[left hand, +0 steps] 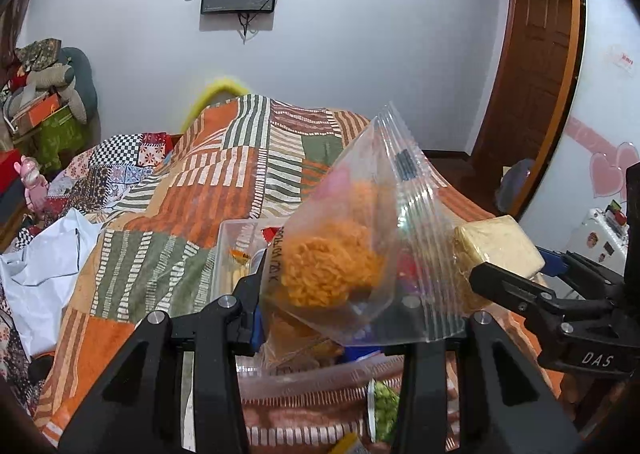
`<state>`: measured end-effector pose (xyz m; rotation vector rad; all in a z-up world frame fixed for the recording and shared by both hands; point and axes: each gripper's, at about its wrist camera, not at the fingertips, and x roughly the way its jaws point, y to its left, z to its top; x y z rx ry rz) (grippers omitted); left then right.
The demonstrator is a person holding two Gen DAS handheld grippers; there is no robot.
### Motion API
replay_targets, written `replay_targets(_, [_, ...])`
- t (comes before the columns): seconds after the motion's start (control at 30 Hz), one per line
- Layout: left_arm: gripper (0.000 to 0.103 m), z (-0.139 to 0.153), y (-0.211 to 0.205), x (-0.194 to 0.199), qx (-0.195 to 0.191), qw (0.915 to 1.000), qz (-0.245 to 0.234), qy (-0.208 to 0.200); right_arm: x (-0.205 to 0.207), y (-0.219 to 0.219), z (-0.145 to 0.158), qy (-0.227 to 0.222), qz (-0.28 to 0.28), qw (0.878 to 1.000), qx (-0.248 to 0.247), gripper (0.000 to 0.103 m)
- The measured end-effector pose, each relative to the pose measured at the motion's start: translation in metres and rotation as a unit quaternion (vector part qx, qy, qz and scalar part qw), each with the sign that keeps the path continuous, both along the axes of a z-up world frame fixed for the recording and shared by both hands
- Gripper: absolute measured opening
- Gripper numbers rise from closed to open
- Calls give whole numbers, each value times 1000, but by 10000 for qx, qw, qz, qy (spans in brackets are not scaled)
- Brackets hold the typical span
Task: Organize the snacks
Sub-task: 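Carry both items over the clear box and open both grippers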
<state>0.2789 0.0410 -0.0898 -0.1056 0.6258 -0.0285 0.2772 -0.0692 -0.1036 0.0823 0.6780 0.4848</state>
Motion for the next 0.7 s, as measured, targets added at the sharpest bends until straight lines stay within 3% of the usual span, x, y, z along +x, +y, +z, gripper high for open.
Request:
replay_targets(0.2, [41, -15, -8, 13, 188, 9997, -8, 130, 9, 1, -8, 125, 40, 9999, -19, 80])
replay_targets(0.27, [48, -20, -9, 17, 184, 9995, -27, 238, 11, 3, -10, 159, 52, 9998, -54, 80])
replay_targets(0.33, [69, -24, -9, 20, 103, 9993, -86, 345, 13, 6, -13, 219, 56, 9997, -126, 81])
replay_targets(0.7, [72, -23, -1, 4, -362, 9975, -244, 563, 9, -8, -4, 345, -2, 9994, 83, 84])
